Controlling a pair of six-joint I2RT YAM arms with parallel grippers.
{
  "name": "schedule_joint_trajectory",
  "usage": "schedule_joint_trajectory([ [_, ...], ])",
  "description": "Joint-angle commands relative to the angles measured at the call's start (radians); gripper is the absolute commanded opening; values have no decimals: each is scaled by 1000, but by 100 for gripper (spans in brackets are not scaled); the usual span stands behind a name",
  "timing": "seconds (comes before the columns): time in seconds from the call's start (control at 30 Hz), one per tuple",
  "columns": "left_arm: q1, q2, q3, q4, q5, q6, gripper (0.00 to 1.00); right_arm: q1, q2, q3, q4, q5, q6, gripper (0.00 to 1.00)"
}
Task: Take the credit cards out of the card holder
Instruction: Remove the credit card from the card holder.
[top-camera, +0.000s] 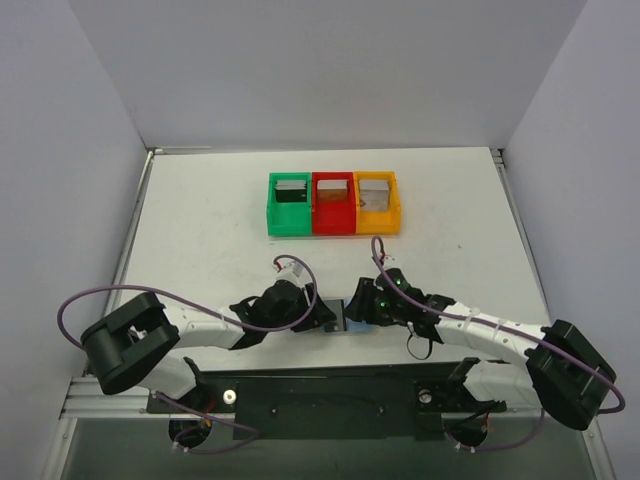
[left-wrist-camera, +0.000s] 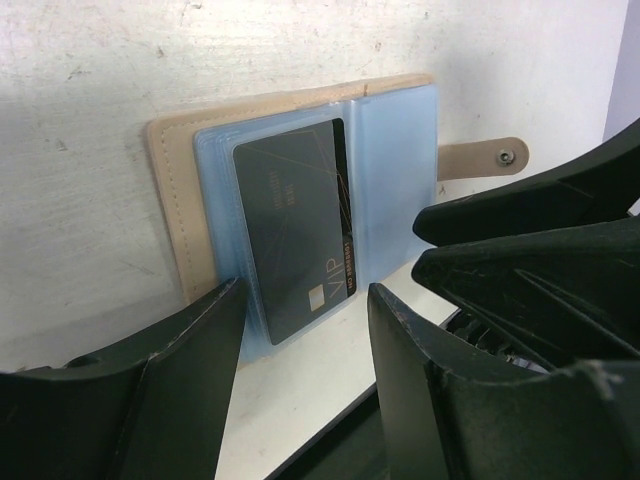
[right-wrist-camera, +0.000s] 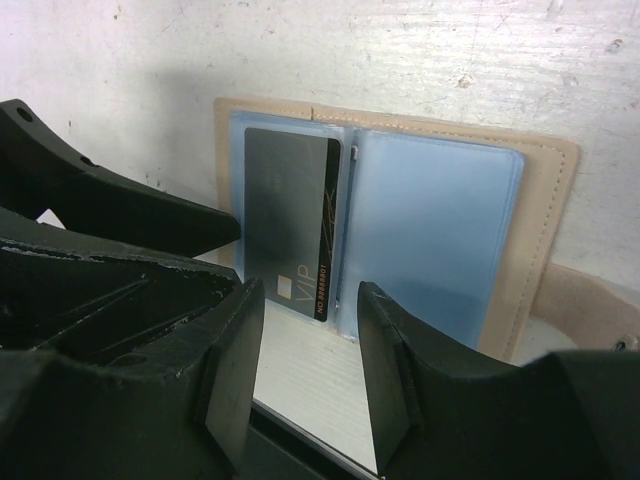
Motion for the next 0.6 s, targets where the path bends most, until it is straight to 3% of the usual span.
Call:
schedule_joint_trajectory([
  [0.0, 0, 32, 2, 57, 5, 2, 62, -10, 20, 18, 57, -30, 0, 38],
  [0.57, 1, 78, -14, 70, -4, -1, 60, -88, 112, -39, 241, -136, 54, 38],
])
